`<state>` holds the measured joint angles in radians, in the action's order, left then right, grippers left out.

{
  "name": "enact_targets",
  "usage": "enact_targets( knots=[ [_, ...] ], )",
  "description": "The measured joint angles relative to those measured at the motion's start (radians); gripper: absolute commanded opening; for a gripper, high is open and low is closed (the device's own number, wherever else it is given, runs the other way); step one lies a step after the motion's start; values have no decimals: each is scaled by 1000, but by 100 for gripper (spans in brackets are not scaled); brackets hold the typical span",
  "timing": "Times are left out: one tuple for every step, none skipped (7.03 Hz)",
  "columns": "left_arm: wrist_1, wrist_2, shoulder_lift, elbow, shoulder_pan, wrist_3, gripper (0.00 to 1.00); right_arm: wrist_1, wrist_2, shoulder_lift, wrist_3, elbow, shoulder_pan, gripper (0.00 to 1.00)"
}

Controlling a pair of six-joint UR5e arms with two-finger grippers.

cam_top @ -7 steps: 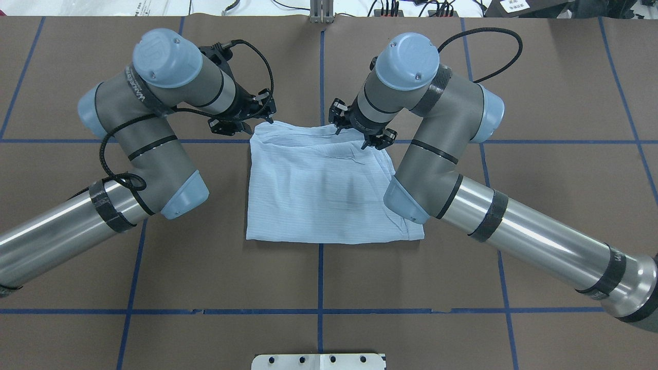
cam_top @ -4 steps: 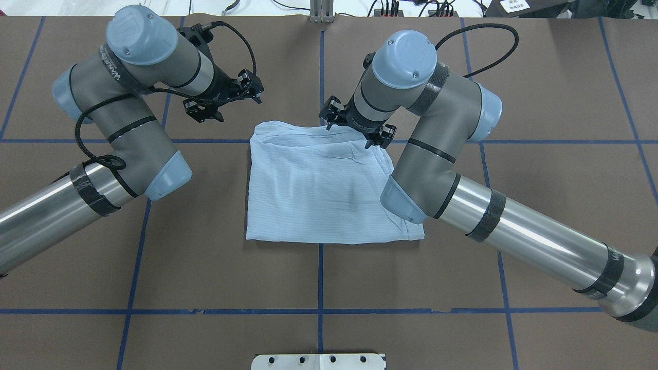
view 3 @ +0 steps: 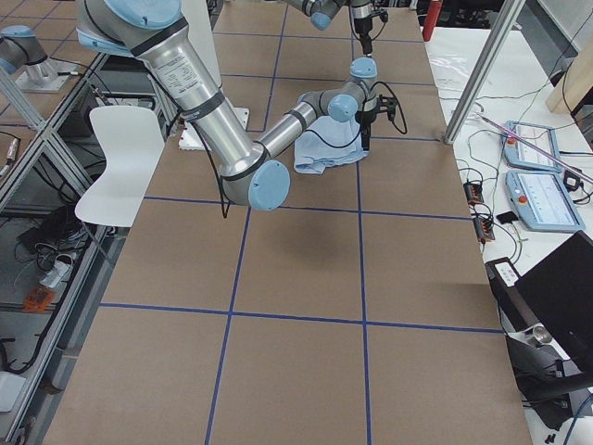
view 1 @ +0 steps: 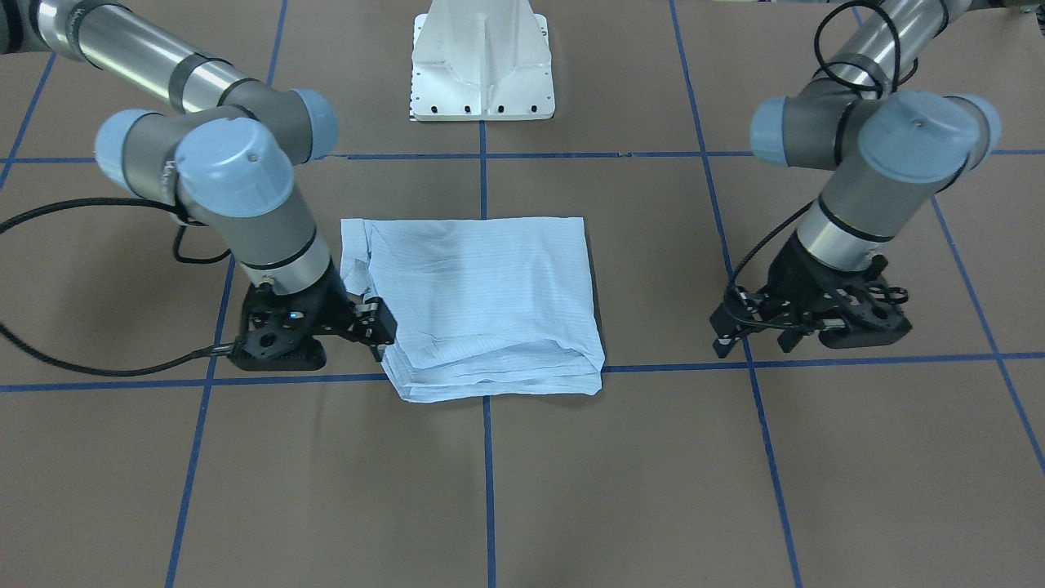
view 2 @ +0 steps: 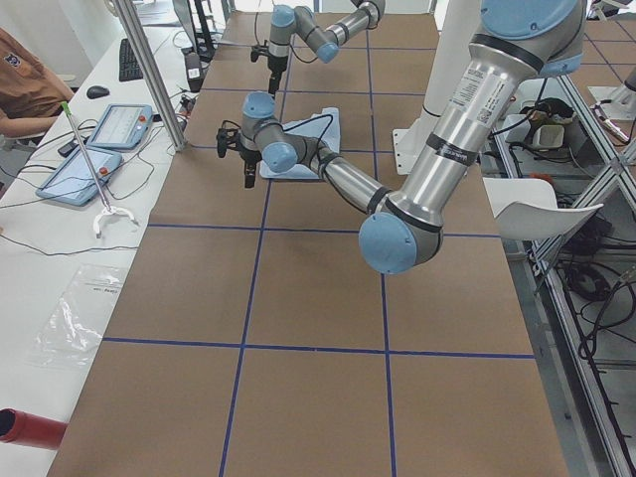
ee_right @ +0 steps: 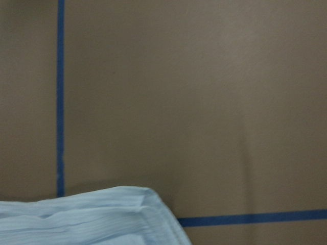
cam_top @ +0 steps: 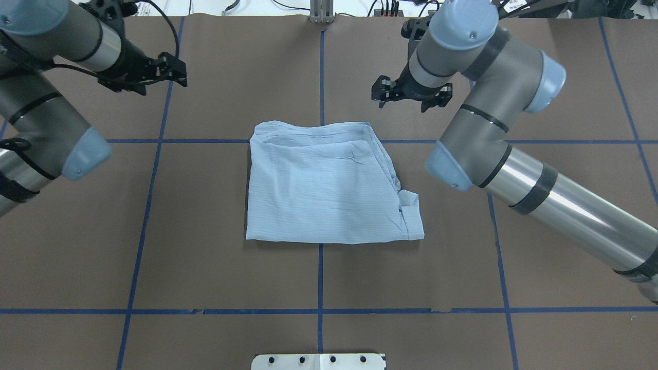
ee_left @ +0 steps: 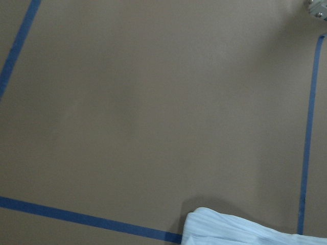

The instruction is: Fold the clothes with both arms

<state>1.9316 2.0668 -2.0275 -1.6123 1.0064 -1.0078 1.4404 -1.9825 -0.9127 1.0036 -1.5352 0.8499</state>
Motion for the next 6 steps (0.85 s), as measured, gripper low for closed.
enact_targets(
  knots=[
    [-49, 2, 29, -8, 71, 158, 100, 41, -41, -49, -138, -32, 78, 100],
    [-89, 4, 61, -11, 146, 313, 100, 59, -99, -103, -271, -48, 161, 100],
    [-109, 16, 103, -12, 216, 450, 100, 66, -161, -166, -408, -58, 245, 100],
    [-117, 47, 154, -14, 283, 579, 100, 69, -224, -244, -545, -72, 330, 100],
    [-119, 88, 206, -17, 342, 698, 100, 70, -277, -337, -676, -94, 410, 100],
    [-119, 133, 256, -21, 387, 797, 100, 68, -312, -436, -772, -123, 476, 100]
  ],
)
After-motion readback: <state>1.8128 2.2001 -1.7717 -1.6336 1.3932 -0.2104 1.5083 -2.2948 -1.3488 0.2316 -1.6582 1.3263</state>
